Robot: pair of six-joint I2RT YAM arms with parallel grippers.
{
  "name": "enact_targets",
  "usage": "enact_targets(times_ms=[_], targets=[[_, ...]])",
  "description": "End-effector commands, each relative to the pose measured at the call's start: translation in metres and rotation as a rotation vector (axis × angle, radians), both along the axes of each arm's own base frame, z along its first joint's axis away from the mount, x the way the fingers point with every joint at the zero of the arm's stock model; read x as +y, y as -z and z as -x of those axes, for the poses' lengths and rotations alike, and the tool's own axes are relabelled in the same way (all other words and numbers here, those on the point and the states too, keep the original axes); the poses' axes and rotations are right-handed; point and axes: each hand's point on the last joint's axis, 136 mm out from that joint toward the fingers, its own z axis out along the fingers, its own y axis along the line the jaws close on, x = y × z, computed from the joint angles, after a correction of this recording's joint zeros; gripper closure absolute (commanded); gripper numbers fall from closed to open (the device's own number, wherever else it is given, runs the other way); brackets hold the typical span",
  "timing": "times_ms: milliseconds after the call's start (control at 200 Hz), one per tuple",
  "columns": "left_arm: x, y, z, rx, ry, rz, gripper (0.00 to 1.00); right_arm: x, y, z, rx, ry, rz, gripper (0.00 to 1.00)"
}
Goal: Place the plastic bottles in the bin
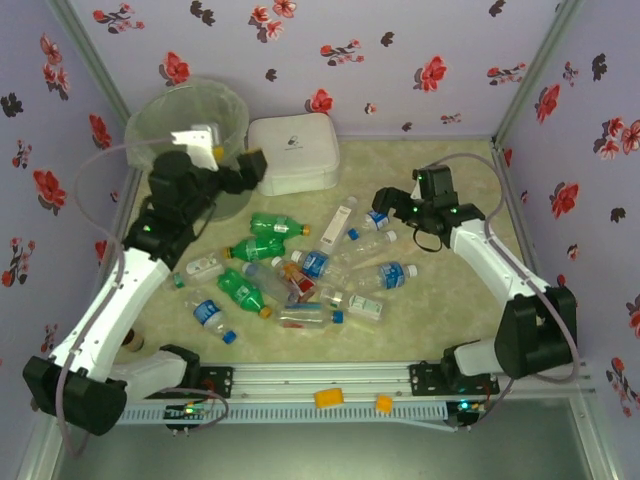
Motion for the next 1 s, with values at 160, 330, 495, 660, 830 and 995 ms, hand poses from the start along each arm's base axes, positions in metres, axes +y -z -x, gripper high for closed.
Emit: enact_targets(times_ms=[160,330,495,660,830,995], targets=[[-0.073,0.071,0.017,0.083,0.158,0.176,0.00,-0.004,0.032,-0.021,0.080,0.115,0.015,0.08],[-0.100,0.118,0.024,0.192,0.195,0.162,0.00,0.000,0.054,-0.044,0.121,0.206,-0.031,0.14],[-0.096,0.147,0.025,0.259,0.151,0.145,0.00,0.006,0.072,-0.065,0.123,0.282,-0.098,0.16],[-0.091,0.159,0.029,0.284,0.143,0.114,0.00,0.006,0.095,-0.078,0.139,0.340,-0.118,0.16],[-0.088,0.165,0.034,0.293,0.145,0.108,0.00,0.011,0.111,-0.089,0.155,0.382,-0.169,0.16],[-0.085,0.168,0.038,0.308,0.146,0.097,0.00,0.010,0.124,-0.095,0.153,0.431,-0.206,0.19]])
